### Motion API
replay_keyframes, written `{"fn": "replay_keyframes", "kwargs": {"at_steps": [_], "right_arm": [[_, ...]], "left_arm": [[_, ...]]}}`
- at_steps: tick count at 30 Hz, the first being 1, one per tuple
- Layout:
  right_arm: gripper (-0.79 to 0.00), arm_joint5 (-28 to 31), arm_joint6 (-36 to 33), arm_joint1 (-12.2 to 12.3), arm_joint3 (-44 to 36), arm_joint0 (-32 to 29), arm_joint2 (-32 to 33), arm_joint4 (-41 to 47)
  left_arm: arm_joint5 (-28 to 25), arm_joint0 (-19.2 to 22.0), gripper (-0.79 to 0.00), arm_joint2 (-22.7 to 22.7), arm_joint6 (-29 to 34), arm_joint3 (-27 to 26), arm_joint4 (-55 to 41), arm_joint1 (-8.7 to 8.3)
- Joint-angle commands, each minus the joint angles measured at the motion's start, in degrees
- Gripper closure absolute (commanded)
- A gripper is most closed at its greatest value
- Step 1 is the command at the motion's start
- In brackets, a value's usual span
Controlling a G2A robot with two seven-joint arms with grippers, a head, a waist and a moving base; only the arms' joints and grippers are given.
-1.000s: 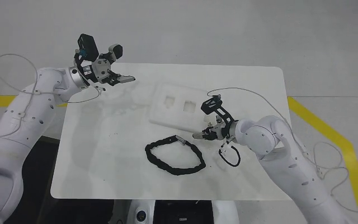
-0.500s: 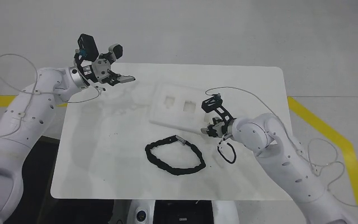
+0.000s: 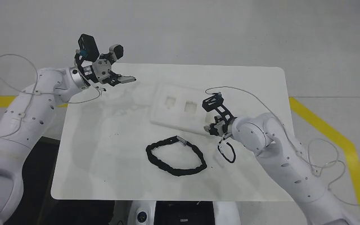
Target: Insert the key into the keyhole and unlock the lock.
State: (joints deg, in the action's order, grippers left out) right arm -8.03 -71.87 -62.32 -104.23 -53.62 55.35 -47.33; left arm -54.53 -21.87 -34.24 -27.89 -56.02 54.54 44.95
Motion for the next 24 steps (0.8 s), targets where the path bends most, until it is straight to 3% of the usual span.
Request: {"fn": "replay_keyframes", "kwargs": {"at_steps": [1, 6, 15, 24], "right_arm": [[-0.299, -0.11, -0.21, -0.09, 0.13, 0.19, -0.22, -0.3], [-0.24, 0.08, -0.35, -0.28, 0.34, 0.46, -0.57, -0.73], [-0.009, -0.11, -0.57, -0.59, 0.43, 0.91, -0.85, -2.0], [0.0, -0.32, -0.98, -0.8, 0.06, 0.9, -0.84, -3.47]], "left_arm": [[0.0, 0.0, -0.785, 0.0, 0.0, 0.0, 0.0, 0.0], [0.0, 0.0, -0.785, 0.0, 0.0, 0.0, 0.0, 0.0], [0.0, 0.0, -0.785, 0.0, 0.0, 0.0, 0.0, 0.0], [0.0, 0.0, -0.785, 0.0, 0.0, 0.0, 0.0, 0.0]]}}
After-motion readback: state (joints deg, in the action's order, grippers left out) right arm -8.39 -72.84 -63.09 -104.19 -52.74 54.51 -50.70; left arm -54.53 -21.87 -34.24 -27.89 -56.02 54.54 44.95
